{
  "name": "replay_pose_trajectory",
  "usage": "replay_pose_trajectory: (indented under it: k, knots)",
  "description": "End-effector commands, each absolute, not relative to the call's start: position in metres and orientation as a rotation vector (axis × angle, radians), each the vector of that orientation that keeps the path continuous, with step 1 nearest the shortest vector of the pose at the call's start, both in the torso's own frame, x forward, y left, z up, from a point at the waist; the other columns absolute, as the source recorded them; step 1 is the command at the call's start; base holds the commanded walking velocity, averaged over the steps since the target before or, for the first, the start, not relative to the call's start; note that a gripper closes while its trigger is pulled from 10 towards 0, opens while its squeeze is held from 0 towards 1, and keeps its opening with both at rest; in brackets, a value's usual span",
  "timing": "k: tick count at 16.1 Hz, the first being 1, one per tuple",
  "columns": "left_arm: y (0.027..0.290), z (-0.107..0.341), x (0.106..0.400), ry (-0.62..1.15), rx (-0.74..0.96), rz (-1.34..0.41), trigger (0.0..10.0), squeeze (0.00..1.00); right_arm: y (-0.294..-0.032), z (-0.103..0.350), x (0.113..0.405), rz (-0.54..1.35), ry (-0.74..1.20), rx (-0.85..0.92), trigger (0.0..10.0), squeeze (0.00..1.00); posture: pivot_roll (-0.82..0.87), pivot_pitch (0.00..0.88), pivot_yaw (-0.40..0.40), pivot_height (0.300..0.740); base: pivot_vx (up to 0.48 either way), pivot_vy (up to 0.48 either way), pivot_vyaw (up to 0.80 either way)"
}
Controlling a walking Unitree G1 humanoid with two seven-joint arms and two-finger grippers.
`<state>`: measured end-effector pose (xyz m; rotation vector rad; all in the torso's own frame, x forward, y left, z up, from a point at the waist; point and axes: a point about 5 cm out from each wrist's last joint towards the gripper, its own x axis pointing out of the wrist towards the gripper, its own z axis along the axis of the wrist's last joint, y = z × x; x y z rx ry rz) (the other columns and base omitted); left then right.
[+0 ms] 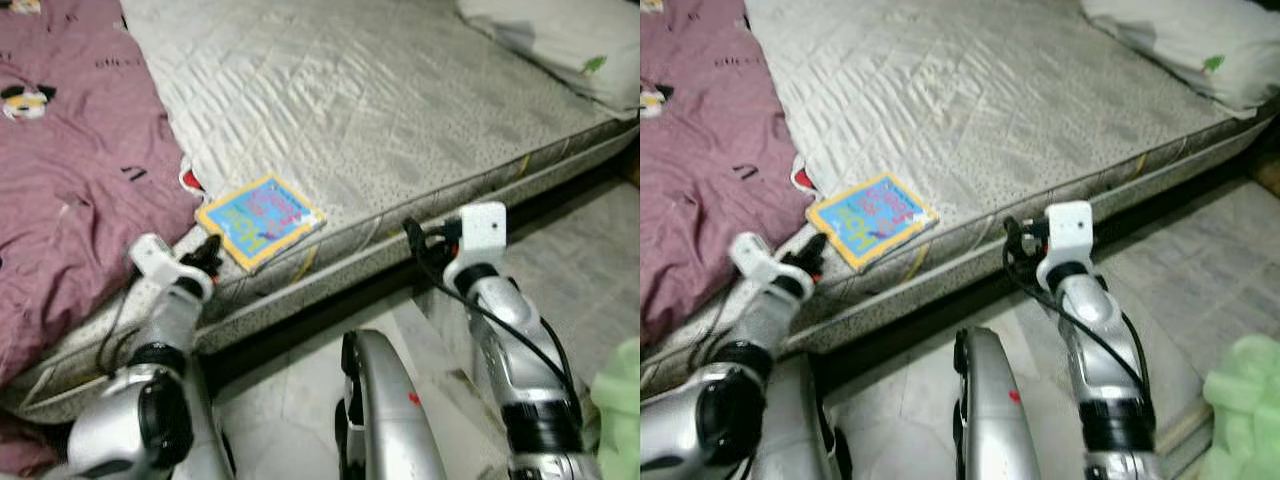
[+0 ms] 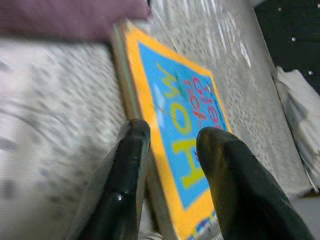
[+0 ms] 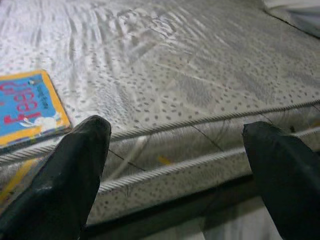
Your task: Clean up the room
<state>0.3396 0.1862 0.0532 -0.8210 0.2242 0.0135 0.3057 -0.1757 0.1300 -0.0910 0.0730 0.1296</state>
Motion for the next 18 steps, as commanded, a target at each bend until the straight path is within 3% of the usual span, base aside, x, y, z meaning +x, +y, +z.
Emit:
replay_pose_trajectory:
  k: [1,8,14,15,18]
  knots:
    - [0.183,0.053,0.340,0.223,-0.825,0.006,10.0,1.00,-0.182,0.133,0.302,0.118,0.075,-0.103,10.0,0.00,-0.26,0.237,-0.064,0.527,0.000,0.000,0.00]
    - [0.163,0.043,0.335,0.228,-0.914,0.005,10.0,1.00,-0.202,0.144,0.280,0.088,0.115,-0.152,10.0,0.00,-0.33,0.317,-0.093,0.527,0.000,0.000,0.00]
    - [0.168,0.047,0.337,0.197,-0.941,0.026,10.0,1.00,-0.206,0.155,0.271,0.083,0.133,-0.161,10.0,0.00,-0.37,0.346,-0.112,0.527,0.000,0.000,0.00]
    - [0.172,0.051,0.340,0.173,-0.952,0.029,10.0,0.00,-0.207,0.157,0.269,0.081,0.138,-0.165,10.0,0.00,-0.38,0.349,-0.115,0.527,0.000,0.000,0.00]
    - [0.176,0.061,0.347,0.139,-0.975,0.017,10.0,0.00,-0.208,0.163,0.262,0.086,0.142,-0.181,10.0,0.00,-0.42,0.360,-0.125,0.527,0.000,0.000,0.00]
